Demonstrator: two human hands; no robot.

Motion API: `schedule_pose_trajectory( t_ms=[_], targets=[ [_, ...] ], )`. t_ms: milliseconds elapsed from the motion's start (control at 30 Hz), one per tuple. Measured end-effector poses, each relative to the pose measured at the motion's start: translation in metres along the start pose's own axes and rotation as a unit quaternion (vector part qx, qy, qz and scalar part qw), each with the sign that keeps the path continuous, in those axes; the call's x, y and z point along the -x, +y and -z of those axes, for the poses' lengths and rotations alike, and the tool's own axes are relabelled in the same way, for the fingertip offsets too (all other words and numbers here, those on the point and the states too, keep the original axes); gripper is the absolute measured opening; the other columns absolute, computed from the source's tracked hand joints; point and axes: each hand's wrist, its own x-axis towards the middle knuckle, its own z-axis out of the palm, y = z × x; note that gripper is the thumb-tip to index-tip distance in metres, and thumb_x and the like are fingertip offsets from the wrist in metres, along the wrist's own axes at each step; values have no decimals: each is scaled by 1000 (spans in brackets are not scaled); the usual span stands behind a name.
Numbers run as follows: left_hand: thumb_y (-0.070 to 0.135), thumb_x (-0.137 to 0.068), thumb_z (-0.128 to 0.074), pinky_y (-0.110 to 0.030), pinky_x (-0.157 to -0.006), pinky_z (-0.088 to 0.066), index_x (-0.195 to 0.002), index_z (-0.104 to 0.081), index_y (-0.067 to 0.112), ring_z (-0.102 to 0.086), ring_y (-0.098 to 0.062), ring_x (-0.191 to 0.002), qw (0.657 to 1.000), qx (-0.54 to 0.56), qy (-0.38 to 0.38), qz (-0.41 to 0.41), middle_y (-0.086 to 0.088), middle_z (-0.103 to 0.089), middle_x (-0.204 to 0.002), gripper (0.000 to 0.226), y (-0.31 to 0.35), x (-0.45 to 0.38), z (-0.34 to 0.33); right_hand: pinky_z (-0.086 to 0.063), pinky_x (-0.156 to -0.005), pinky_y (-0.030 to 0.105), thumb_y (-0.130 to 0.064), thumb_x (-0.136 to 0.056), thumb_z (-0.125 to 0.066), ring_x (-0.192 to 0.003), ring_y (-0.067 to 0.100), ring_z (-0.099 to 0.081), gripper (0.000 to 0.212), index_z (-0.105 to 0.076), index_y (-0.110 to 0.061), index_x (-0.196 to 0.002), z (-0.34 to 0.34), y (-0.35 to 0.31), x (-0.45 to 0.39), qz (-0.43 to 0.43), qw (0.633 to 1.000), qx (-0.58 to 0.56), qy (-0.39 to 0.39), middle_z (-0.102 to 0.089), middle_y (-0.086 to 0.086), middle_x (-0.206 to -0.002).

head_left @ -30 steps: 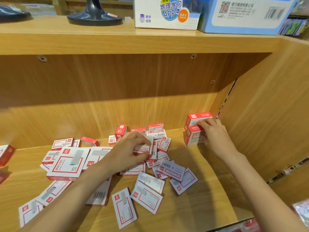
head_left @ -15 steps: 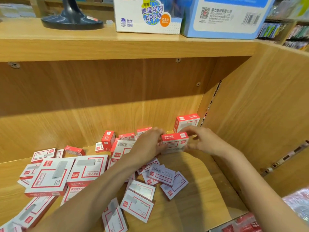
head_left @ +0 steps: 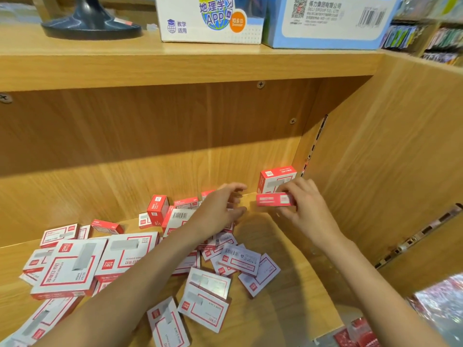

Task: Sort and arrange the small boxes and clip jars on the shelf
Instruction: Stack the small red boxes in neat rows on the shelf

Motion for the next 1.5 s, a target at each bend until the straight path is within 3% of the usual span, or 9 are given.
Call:
schedule_pose_trajectory(
  t_ms=[167,333,433,633,867,1033,1167,1300,1500],
  targets=[
    [20,-82,-68,-23,-85,-44,-124,-51,25,-51,-9,-98,995,-54,-53,-69,6,-50,-107,46,1,-1,-14,-46,-80,28,-6,-73,-74,-87,8,-46,38,-58,-11,-107,-6,-7,6,-19,996,-91,-13,-50,-10,-100],
    [22,-84,-63,-25,-75,-38,-102,-55,21,-53,-15,-93,983,-169,3,-77,2,-59,-101,20,1,-12,-19,-36,-80,7,-12,-74,-75,-105,8,-44,42,-58,-10,-113,-12,1,2,-75,992,-101,-25,-43,-9,-114],
    [17,-85,-61,-25,-73,-36,-103,-52,21,-51,-13,-90,980,-193,-9,-56,1,-61,-104,20,-4,-12,-17,-42,-82,20,-12,-77,-72,-103,11,-50,35,-62,-12,-110,-11,7,1,-84,992,-77,-49,-56,-2,-112],
    [23,-91,-55,-31,-86,-46,-119,-50,17,-58,-20,-104,984,-173,-30,-28,-4,-63,-115,29,-5,-18,-22,-36,-87,25,-14,-81,-68,-106,23,-51,41,-58,-8,-121,3,14,-5,-65,996,9,-53,-60,8,-116],
    [14,-86,-54,-37,-107,-29,-139,-35,16,-34,-24,-129,957,-259,-120,-57,-4,-41,-142,56,0,-27,-33,-51,-84,38,-3,-81,-65,-108,30,-51,46,-48,-3,-125,3,6,-15,-84,984,155,-32,-44,17,-126],
    [18,-89,-52,-32,-111,-20,-143,-28,12,-28,-24,-134,950,-277,-128,-68,-5,-33,-148,59,0,-30,-32,-42,-83,31,-8,-85,-61,-107,25,-44,39,-47,-7,-121,0,10,-14,-67,987,134,-59,-52,11,-125],
    [18,-86,-56,-36,-102,-35,-131,-49,13,-46,-25,-122,977,-191,-74,-66,-7,-53,-131,46,-7,-30,-27,-39,-82,30,-3,-82,-61,-102,26,-48,36,-53,-6,-117,4,13,-22,-54,993,70,-81,-59,11,-118],
    [21,-81,-68,-31,-92,-43,-124,-47,13,-51,-17,-109,995,-88,39,-6,-1,-53,-121,48,-1,-34,-22,-40,-89,27,-3,-83,-59,-109,22,-52,33,-55,-9,-116,12,13,-34,-47,994,15,-93,-59,6,-117],
    [14,-83,-65,-26,-79,-49,-102,-57,19,-58,-13,-86,996,-83,18,-2,8,-59,-86,21,4,-40,-23,-41,-89,29,-13,-87,-59,-111,22,-50,36,-53,-8,-122,16,9,-58,-48,986,72,-142,-56,8,-119]
  ],
)
